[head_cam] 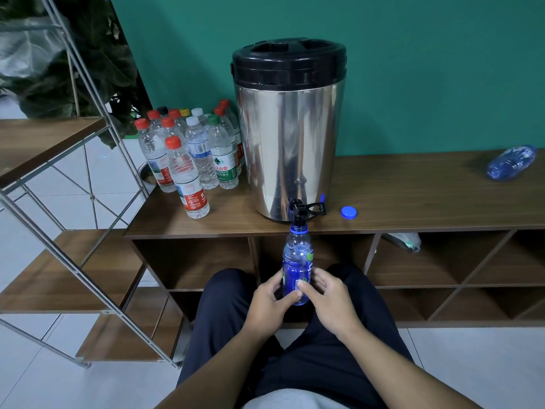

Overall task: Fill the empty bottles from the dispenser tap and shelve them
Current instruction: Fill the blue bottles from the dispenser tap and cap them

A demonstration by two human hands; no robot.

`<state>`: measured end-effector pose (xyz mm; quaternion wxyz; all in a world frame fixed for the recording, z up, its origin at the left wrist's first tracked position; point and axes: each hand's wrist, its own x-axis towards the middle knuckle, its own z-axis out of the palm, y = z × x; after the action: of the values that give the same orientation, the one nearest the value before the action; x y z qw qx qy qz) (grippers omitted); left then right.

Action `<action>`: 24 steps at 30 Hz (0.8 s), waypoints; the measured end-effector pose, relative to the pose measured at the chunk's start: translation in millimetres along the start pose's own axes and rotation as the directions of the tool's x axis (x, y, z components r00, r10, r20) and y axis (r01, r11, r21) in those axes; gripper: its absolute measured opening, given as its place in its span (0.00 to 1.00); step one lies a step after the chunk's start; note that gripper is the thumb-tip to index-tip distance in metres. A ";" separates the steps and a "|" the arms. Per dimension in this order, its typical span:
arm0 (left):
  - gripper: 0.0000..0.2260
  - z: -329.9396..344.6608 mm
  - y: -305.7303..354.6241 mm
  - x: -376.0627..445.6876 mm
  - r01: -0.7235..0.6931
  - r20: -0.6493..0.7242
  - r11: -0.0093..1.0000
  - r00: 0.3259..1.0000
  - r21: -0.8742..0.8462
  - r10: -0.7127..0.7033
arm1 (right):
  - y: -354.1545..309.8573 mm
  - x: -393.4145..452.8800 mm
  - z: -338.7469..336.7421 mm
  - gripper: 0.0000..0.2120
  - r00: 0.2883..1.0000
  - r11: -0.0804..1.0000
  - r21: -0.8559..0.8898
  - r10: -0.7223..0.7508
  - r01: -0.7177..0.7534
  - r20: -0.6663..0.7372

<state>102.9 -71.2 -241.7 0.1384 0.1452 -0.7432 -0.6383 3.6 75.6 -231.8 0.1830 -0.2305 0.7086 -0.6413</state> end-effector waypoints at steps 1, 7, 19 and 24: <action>0.22 -0.1 0.1 0.0 -0.002 0.001 1.000 1.000 -0.001 0.002 | 0.2 -0.2 -0.1 0.16 1.000 1.000 -0.001 -0.001 0.001 -0.001; 0.21 0.0 1.4 -0.8 -0.010 -0.004 1.000 1.000 -0.005 0.010 | 1.9 0.9 -0.5 0.16 1.000 1.000 0.006 -0.002 0.002 0.009; 0.22 0.4 -1.6 0.7 0.000 -0.009 1.000 1.000 0.006 0.000 | 0.3 0.4 0.0 0.15 1.000 1.000 -0.001 -0.004 0.004 0.002; 0.22 -0.3 -0.4 -0.2 0.002 0.000 1.000 1.000 0.008 -0.002 | -1.0 -0.4 -0.2 0.15 1.000 1.000 -0.004 0.001 -0.001 0.003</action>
<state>103.3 -71.4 -242.1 0.1371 0.1465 -0.7455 -0.6355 3.9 75.9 -230.8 0.1838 -0.2313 0.7099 -0.6394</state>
